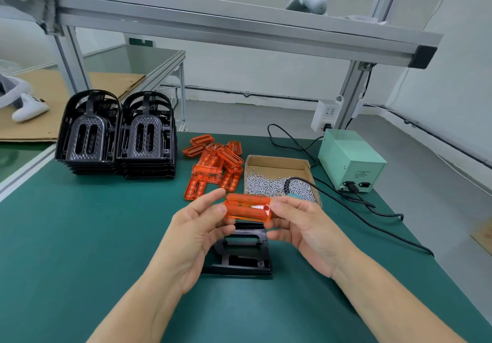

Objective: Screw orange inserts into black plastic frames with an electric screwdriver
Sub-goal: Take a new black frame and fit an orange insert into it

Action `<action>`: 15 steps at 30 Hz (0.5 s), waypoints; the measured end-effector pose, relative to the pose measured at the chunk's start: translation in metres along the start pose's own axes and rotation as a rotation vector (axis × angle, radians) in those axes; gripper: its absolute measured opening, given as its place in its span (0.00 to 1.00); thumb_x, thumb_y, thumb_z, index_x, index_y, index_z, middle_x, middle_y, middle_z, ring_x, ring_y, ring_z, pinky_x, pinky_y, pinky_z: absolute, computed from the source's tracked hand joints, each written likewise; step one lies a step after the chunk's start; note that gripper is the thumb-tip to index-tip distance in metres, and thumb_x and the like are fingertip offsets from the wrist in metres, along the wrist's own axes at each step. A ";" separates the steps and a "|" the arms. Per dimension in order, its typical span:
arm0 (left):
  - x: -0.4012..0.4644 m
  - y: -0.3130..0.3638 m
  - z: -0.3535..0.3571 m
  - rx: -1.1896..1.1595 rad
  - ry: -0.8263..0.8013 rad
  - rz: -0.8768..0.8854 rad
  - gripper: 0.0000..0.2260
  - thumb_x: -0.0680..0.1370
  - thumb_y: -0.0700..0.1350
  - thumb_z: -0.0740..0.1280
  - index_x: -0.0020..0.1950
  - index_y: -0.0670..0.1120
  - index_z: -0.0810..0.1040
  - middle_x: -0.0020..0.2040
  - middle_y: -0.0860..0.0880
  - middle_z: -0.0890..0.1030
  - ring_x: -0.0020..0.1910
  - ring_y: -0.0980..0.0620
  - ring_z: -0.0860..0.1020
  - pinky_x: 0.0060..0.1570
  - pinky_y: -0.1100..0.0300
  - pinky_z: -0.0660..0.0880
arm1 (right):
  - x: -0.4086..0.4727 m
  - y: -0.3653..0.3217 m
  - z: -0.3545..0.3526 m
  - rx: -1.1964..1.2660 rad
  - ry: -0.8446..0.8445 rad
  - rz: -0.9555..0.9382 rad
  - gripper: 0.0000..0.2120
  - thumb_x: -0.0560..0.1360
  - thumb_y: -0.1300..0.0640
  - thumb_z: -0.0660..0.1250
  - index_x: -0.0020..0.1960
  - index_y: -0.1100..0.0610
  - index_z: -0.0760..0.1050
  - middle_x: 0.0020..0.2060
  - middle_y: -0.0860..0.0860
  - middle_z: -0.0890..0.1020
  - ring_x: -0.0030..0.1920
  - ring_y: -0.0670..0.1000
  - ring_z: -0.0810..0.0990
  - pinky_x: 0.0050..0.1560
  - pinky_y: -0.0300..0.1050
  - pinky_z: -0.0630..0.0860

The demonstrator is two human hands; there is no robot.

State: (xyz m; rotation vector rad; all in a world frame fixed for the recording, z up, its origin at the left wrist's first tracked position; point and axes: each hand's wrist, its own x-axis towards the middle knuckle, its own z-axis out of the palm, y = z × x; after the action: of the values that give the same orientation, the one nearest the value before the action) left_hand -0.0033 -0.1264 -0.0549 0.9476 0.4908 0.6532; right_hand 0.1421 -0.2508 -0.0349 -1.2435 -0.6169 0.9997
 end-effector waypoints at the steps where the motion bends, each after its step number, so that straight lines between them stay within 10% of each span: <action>1: 0.000 0.000 0.001 -0.027 0.013 -0.005 0.13 0.75 0.35 0.66 0.59 0.42 0.77 0.41 0.45 0.81 0.36 0.53 0.79 0.37 0.62 0.79 | 0.001 0.000 0.002 0.007 0.006 0.007 0.12 0.69 0.56 0.70 0.49 0.62 0.81 0.39 0.55 0.82 0.35 0.48 0.80 0.35 0.38 0.79; 7: 0.002 -0.001 0.019 -0.009 -0.009 -0.016 0.10 0.76 0.35 0.65 0.56 0.38 0.76 0.44 0.42 0.84 0.37 0.51 0.81 0.40 0.61 0.78 | 0.001 0.015 0.018 -0.155 -0.053 0.015 0.02 0.73 0.66 0.70 0.43 0.61 0.80 0.37 0.54 0.83 0.39 0.49 0.83 0.42 0.41 0.80; 11: 0.010 0.015 0.013 0.330 -0.232 0.015 0.11 0.75 0.36 0.67 0.56 0.43 0.80 0.48 0.45 0.85 0.43 0.53 0.81 0.42 0.66 0.77 | 0.004 0.001 0.018 -0.347 -0.041 -0.024 0.11 0.69 0.50 0.73 0.43 0.58 0.81 0.37 0.49 0.82 0.41 0.44 0.80 0.47 0.42 0.79; 15: 0.019 0.030 0.006 0.534 -0.444 -0.069 0.11 0.75 0.37 0.68 0.55 0.46 0.83 0.48 0.45 0.85 0.44 0.56 0.80 0.39 0.70 0.73 | 0.010 -0.005 0.015 -0.481 0.052 -0.154 0.05 0.73 0.53 0.72 0.48 0.51 0.81 0.39 0.48 0.83 0.38 0.45 0.79 0.35 0.37 0.76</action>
State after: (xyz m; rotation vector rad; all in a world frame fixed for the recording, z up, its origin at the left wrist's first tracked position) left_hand 0.0046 -0.1037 -0.0279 1.5277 0.2989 0.2291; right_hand 0.1356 -0.2354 -0.0277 -1.6077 -0.9330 0.7073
